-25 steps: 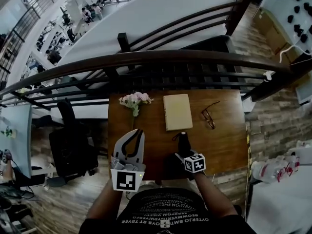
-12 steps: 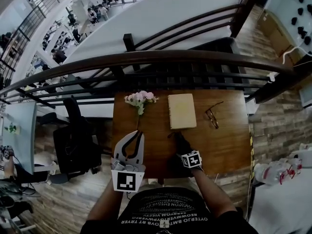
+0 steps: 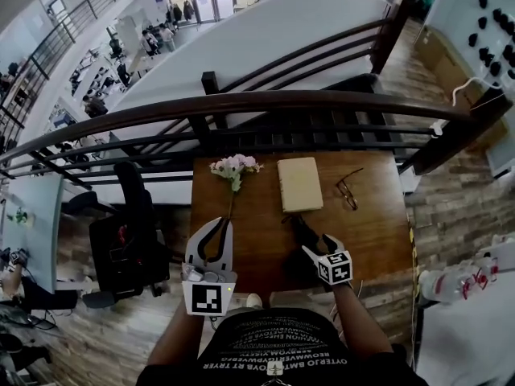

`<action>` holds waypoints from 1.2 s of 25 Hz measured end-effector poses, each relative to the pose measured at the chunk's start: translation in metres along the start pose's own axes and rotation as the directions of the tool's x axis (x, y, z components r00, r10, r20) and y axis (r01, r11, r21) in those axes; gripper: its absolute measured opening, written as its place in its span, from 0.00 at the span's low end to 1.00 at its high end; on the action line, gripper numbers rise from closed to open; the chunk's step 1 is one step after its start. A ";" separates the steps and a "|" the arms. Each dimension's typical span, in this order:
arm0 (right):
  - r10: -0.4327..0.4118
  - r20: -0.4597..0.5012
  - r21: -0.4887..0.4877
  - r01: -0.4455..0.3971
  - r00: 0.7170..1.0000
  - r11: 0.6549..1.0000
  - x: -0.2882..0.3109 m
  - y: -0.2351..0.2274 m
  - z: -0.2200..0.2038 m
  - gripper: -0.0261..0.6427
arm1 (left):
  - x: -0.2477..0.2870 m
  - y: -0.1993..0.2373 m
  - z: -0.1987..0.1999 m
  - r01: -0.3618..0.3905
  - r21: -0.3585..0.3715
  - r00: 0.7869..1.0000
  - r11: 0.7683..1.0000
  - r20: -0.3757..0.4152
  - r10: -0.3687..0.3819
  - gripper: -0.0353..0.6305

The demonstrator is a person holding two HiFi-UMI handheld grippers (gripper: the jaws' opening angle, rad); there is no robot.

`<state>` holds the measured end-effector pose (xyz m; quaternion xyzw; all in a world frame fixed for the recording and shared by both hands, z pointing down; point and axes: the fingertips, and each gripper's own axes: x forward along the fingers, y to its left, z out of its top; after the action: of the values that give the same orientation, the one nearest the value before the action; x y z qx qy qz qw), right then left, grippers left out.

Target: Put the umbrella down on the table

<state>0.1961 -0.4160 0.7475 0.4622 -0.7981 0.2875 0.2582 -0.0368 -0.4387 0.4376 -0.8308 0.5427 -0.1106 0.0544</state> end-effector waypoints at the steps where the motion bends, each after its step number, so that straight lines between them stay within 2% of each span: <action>1: -0.011 0.064 -0.016 0.012 0.998 1.000 -0.016 0.004 0.018 0.53 | -0.004 0.002 0.002 -0.004 -0.009 1.000 1.000 0.008 0.004 0.12; 3: -0.042 0.185 -0.054 0.053 0.982 0.997 -0.050 0.011 0.052 0.41 | -0.013 0.005 0.006 -0.002 -0.003 1.000 1.000 0.024 0.002 0.12; 4: -0.058 0.242 -0.073 0.077 0.968 0.994 -0.067 0.014 0.068 0.38 | -0.017 0.005 0.008 0.001 0.005 1.000 1.000 0.031 -0.001 0.12; 5: -0.073 0.298 -0.090 0.104 0.952 0.990 -0.085 0.018 0.084 0.34 | -0.022 0.005 0.009 0.004 0.005 0.999 1.000 0.035 -0.004 0.12; 8: -0.119 0.442 -0.124 0.192 0.889 0.974 -0.138 0.030 0.126 0.13 | -0.034 0.003 0.017 0.015 -0.003 0.998 1.000 0.057 -0.015 0.12; 9: -0.124 0.475 -0.133 0.210 0.871 0.968 -0.153 0.036 0.137 0.10 | -0.039 0.004 0.020 0.019 0.003 0.997 1.000 0.070 -0.019 0.12; 11: -0.118 0.520 -0.155 0.229 0.846 0.961 -0.181 0.050 0.154 0.07 | -0.048 0.005 0.024 0.025 0.012 0.996 1.000 0.085 -0.026 0.12; 16: -0.094 0.591 -0.196 0.255 0.801 0.947 -0.230 0.088 0.180 0.06 | -0.072 0.009 0.031 0.034 0.007 0.993 0.999 0.115 -0.035 0.12; 22: -0.105 0.608 -0.224 0.297 0.787 0.928 -0.253 0.114 0.180 0.06 | -0.093 0.010 0.031 0.050 -0.015 0.992 0.999 0.116 -0.048 0.12; 30: -0.105 0.585 -0.237 0.293 0.805 0.926 -0.259 0.136 0.174 0.06 | -0.108 0.014 0.021 0.073 -0.034 0.991 0.997 0.117 -0.069 0.12</action>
<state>0.1643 -0.3294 0.4197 0.5608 -0.8201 -0.0216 0.1114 -0.0859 -0.3461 0.4006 -0.8554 0.5108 -0.0540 0.0661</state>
